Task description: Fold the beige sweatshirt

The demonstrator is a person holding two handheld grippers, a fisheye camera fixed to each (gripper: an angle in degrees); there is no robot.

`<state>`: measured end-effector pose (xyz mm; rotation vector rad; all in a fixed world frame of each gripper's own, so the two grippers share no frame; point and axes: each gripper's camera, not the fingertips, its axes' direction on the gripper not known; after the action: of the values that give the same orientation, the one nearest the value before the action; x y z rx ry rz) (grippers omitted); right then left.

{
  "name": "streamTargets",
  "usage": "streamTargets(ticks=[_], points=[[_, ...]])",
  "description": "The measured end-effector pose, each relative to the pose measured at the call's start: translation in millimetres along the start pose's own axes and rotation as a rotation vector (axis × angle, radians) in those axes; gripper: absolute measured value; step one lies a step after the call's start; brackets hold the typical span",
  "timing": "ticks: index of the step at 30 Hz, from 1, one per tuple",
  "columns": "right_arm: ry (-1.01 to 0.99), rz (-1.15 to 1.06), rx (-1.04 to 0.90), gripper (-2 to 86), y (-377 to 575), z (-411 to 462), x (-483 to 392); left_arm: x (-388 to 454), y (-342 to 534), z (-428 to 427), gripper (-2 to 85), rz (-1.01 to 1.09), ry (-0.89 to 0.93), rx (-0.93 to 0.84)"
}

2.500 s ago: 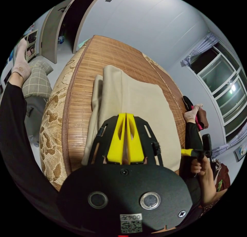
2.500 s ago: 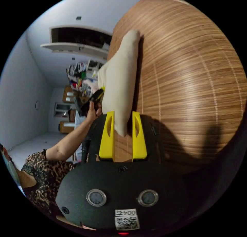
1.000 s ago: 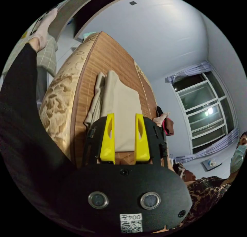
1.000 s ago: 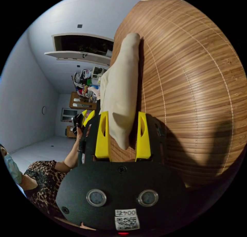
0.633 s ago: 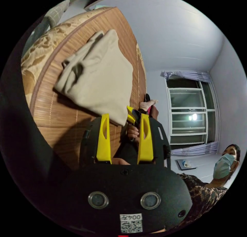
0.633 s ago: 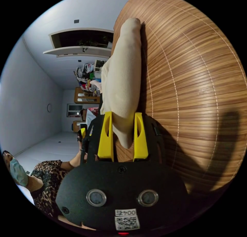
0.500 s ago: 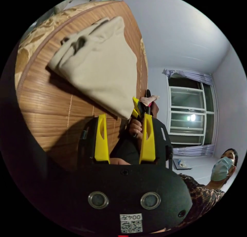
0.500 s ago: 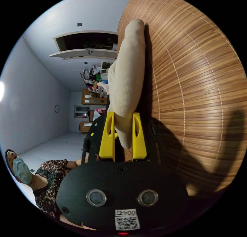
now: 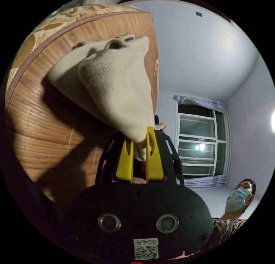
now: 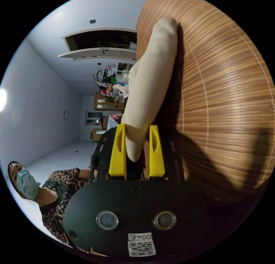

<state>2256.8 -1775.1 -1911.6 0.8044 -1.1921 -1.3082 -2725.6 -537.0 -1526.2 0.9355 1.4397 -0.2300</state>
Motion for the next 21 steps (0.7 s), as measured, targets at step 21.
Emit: streamTargets(ticks=[21], points=[[0.034,-0.049,0.320,12.0,145,-70,-106,110,87,15,8.1,0.418,-0.077,-0.383]])
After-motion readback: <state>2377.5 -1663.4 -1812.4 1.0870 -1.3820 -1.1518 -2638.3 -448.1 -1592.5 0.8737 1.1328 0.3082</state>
